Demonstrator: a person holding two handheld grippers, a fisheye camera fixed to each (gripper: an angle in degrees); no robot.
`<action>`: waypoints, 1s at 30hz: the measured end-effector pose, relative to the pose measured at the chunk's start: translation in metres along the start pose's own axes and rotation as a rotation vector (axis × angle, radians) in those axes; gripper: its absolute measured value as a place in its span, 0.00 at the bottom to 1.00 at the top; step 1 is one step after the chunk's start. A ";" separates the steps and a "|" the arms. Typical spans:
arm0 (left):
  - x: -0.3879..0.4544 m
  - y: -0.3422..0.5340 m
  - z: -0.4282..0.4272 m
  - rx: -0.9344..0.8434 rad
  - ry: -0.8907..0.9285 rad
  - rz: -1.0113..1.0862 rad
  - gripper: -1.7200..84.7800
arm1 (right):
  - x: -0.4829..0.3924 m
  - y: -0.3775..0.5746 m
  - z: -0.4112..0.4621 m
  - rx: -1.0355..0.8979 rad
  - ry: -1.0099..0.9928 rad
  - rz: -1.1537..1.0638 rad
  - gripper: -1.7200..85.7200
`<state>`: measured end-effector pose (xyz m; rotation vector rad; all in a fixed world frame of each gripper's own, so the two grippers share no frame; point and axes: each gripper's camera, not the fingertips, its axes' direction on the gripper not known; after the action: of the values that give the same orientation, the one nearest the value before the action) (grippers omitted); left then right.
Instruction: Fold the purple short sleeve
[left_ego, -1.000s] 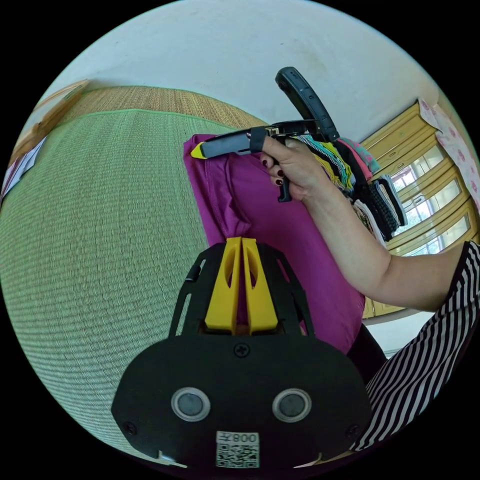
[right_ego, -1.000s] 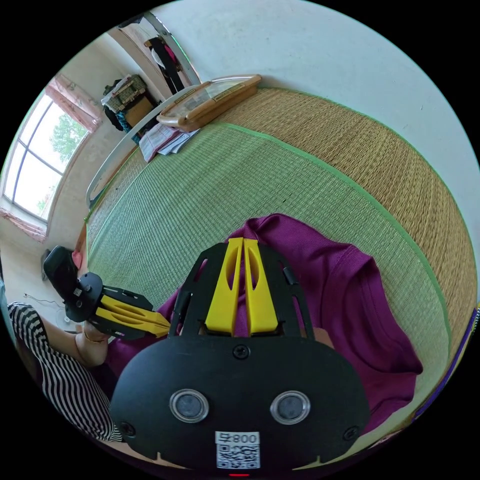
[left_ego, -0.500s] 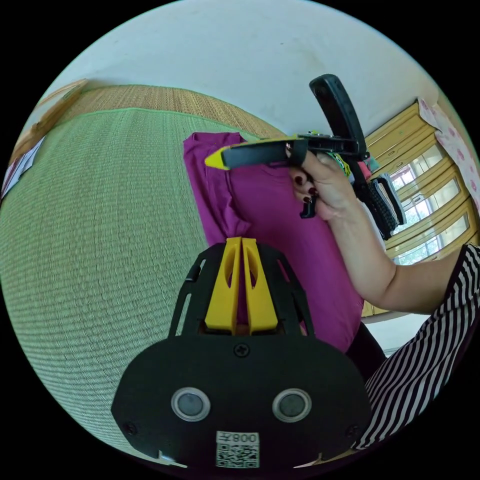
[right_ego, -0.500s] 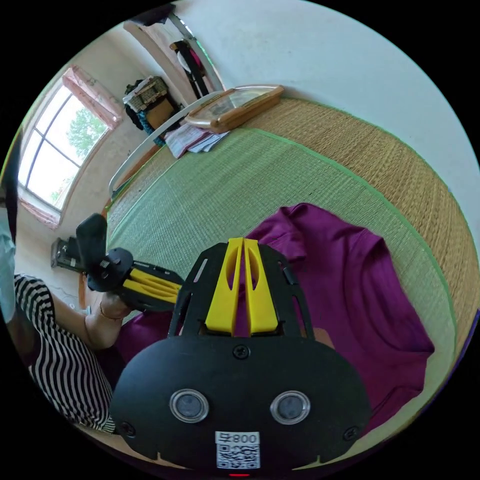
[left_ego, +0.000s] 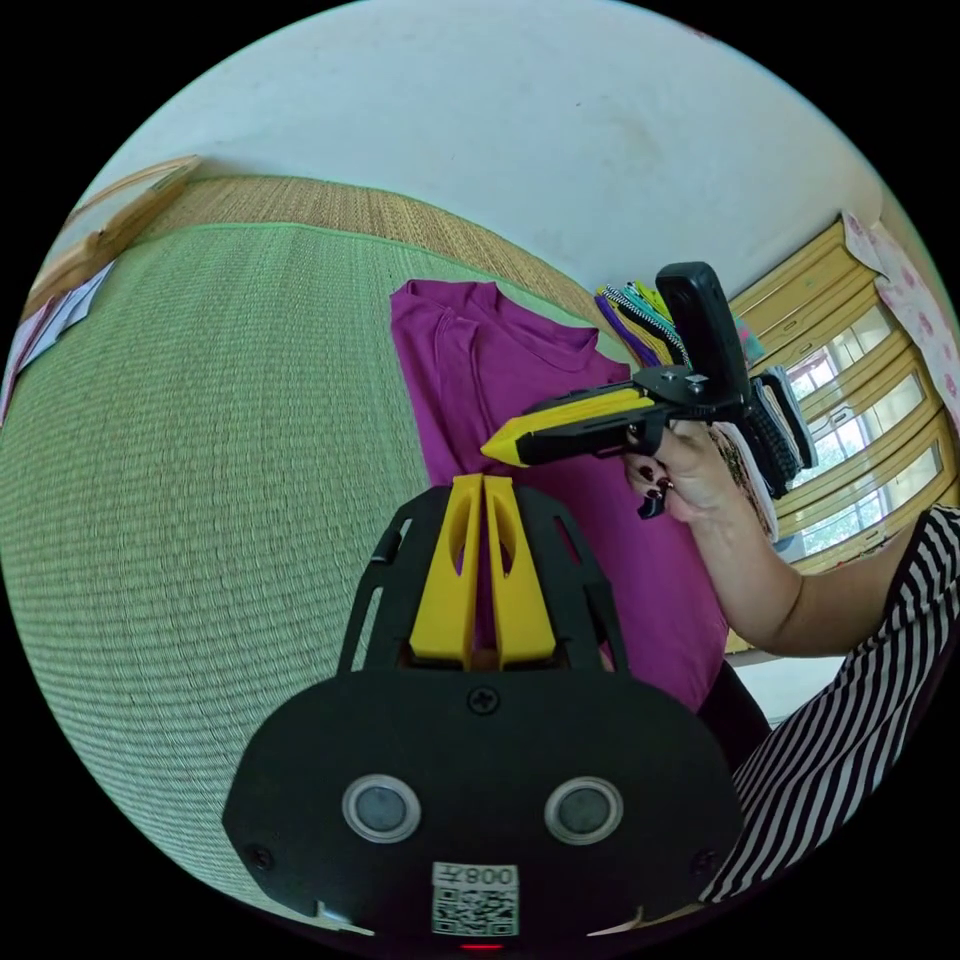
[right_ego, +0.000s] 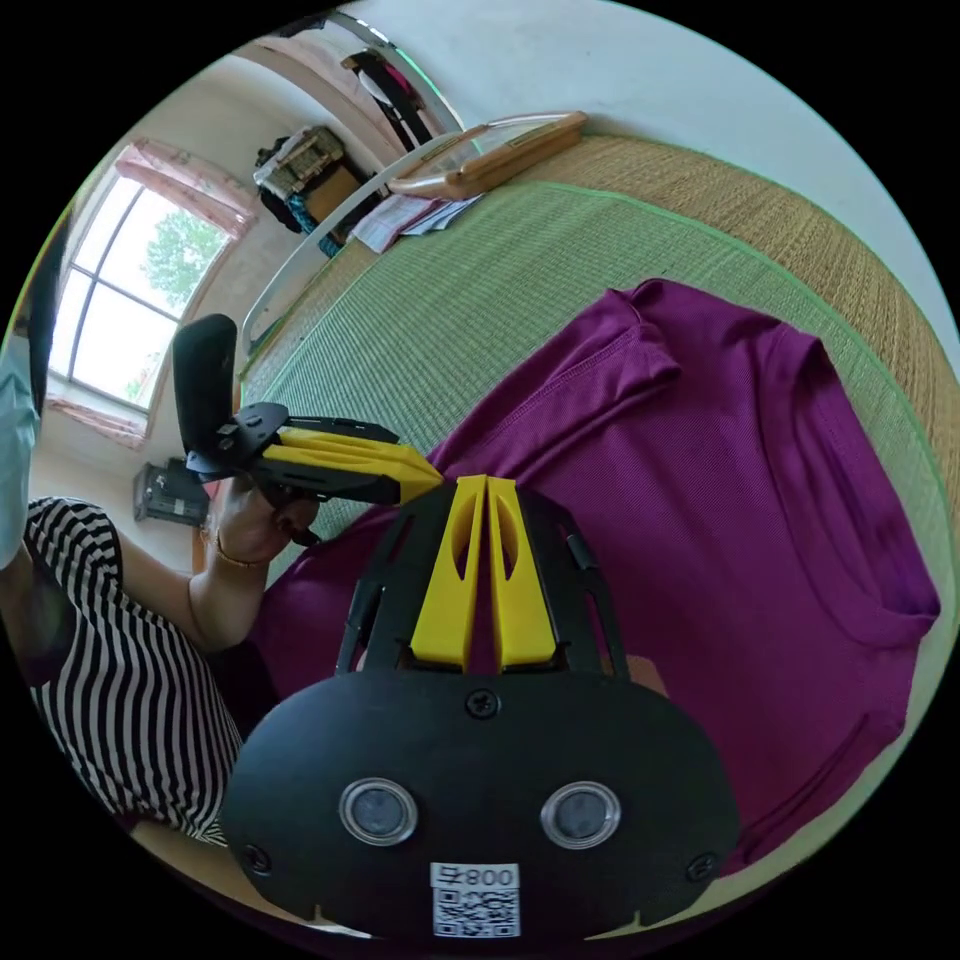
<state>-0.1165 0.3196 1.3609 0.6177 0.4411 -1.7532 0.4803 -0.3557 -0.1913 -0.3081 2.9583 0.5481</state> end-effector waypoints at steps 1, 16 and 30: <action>-0.001 0.007 0.004 -0.012 0.001 0.001 0.02 | -0.001 0.004 -0.005 0.006 -0.013 0.004 0.02; 0.000 0.124 0.000 0.198 0.046 0.030 0.02 | -0.109 0.232 -0.252 0.307 -0.005 0.223 0.02; 0.180 0.279 -0.097 0.431 0.076 0.636 0.04 | -0.472 0.515 -0.577 0.898 0.871 0.063 0.02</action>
<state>0.1349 0.1654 1.1806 1.0048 -0.0960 -1.2115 0.7817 -0.0123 0.5915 -0.4078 3.5572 -1.2064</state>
